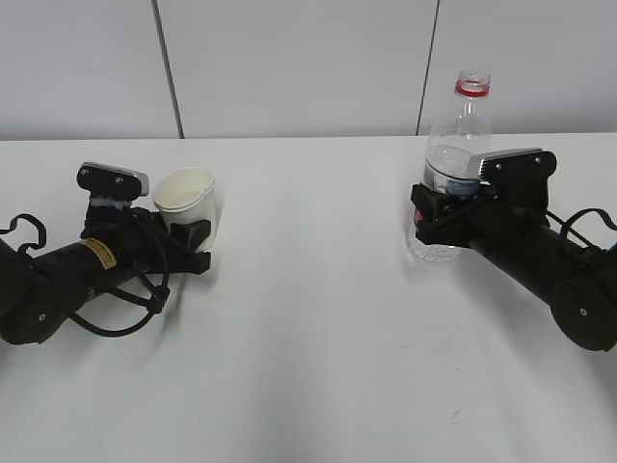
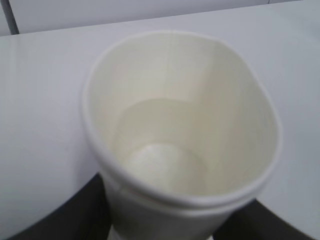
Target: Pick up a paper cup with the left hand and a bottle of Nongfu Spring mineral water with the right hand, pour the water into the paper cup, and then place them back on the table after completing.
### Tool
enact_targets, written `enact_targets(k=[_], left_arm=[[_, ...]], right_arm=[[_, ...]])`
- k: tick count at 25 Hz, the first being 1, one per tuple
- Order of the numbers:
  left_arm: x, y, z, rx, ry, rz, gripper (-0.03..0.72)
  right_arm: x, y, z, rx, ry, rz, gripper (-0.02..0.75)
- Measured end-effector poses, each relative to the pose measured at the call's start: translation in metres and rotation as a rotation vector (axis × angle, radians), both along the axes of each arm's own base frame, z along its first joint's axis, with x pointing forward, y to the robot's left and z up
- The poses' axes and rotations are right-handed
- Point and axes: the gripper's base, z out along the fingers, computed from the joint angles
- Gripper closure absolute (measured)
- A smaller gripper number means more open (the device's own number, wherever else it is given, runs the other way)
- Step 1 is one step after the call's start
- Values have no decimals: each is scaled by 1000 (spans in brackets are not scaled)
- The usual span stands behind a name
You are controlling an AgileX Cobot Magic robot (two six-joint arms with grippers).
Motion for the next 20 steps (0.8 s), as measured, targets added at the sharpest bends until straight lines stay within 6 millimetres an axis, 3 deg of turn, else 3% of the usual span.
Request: enact_targets(k=[6, 13, 20], left_arm=[[0, 0, -1, -1, 1, 2, 290], [1, 2, -1, -15, 4, 38, 99], [-4, 5, 8, -33, 2, 53, 70]], right_arm=[[0, 0, 0, -2, 0, 0, 316], [0, 0, 0, -2, 0, 0, 316], [0, 0, 0, -2, 0, 1, 316]])
